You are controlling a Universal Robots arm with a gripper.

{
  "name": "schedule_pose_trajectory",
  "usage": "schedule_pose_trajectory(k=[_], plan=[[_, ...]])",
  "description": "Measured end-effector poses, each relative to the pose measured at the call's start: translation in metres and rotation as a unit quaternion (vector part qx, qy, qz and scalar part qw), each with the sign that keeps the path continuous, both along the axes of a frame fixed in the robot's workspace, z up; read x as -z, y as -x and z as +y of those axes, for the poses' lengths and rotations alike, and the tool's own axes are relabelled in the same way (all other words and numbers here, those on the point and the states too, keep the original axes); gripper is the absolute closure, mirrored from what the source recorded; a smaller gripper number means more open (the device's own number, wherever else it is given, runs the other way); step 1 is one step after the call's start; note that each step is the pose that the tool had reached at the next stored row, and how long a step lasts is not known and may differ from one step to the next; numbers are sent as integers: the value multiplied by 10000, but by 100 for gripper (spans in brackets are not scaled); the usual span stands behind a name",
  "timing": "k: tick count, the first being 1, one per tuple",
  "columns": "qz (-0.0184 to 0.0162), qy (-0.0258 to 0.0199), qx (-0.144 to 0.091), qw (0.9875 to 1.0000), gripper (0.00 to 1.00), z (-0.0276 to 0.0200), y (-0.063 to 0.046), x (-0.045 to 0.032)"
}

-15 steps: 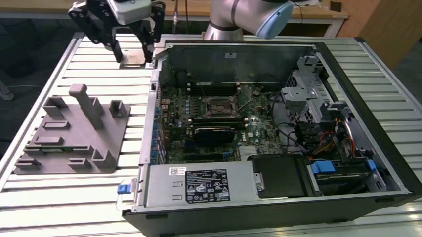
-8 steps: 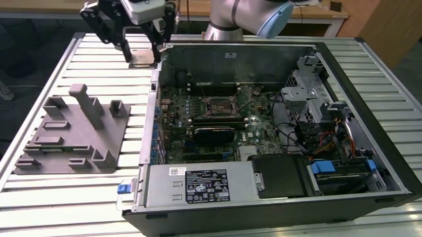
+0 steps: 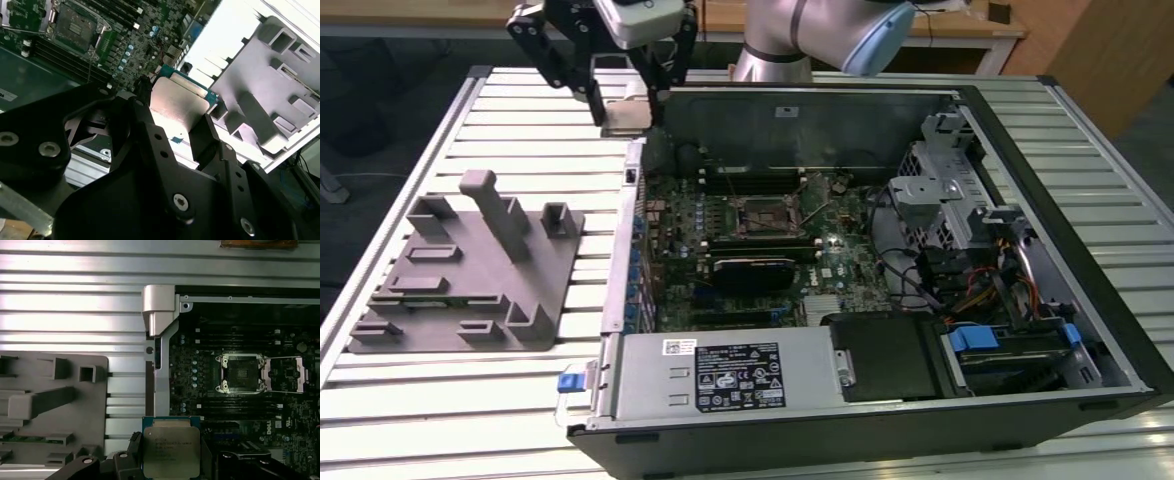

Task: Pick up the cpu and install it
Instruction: 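Pick up the cpu and move it towards the insertion slot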

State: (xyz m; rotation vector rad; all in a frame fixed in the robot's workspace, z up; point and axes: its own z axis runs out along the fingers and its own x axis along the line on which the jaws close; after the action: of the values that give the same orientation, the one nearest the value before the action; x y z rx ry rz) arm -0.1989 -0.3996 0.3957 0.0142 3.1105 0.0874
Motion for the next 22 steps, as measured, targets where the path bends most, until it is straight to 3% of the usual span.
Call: schedule_pose_trajectory(k=[22], plan=[[0,0,0,10000,45,18,-432,0]])
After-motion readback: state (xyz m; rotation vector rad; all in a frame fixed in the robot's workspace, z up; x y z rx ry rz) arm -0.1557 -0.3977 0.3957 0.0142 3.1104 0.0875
